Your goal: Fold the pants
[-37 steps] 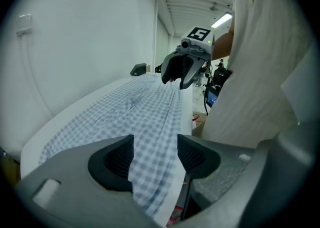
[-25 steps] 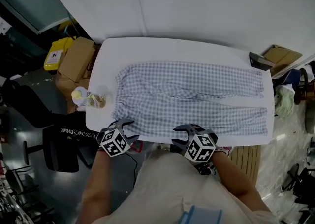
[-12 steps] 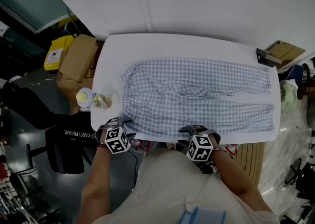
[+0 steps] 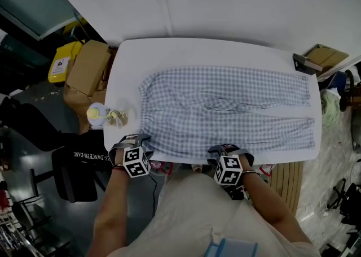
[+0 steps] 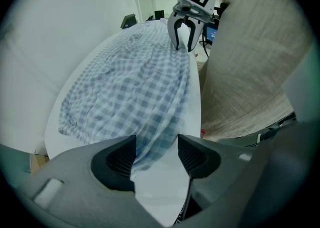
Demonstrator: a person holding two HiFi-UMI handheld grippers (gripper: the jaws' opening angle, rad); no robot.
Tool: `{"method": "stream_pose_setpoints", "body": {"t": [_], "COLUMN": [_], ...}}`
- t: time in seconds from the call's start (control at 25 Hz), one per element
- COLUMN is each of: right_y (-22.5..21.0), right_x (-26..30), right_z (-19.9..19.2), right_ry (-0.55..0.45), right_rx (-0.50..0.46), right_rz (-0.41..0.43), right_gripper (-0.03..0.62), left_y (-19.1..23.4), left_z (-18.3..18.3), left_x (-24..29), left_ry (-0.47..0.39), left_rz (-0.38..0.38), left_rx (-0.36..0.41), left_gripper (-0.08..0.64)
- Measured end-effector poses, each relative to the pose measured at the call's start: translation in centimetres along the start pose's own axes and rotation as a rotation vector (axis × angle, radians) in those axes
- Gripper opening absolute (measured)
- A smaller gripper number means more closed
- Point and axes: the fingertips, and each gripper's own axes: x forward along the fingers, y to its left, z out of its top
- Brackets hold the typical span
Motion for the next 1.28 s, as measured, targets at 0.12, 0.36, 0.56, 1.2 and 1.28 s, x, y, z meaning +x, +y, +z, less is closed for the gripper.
{"method": "stream_pose_setpoints", "body": {"t": [0.12, 0.36, 0.56, 1.2, 1.28], "right_y": [-0.1, -0.2, -1.0, -5.6, -6.7], "right_x": [0.4, 0.4, 0.3, -5.3, -6.2], "right_z": [-0.1, -0.1, -0.2, 2.0, 2.2], "right_ry": [0.018, 0.023, 0.029, -0.067, -0.075], "right_rx": [-0.014, -0.003, 0.005, 0.145, 0.147], "right_rz": [0.005, 0.032, -0.02, 0.041, 0.042], "right_gripper": [0.147, 0.135, 0.031, 0.029, 0.029], "left_y": [-0.1, 0.3, 0.9, 3.9, 4.5], "left_z": [-0.2, -0.2, -0.1, 1.3, 1.7], "left_x": [0.3, 0.6, 0.3, -3.9, -4.5], "left_ry": [0.011, 0.021, 0.028, 0.008, 0.0], "left_rz": [-0.012, -0.013, 0.013, -0.013, -0.016], "left_rx": [0.003, 0.014, 0.013, -0.071, -0.095], "left_gripper": [0.267, 0.216, 0.03, 0.02, 0.02]}}
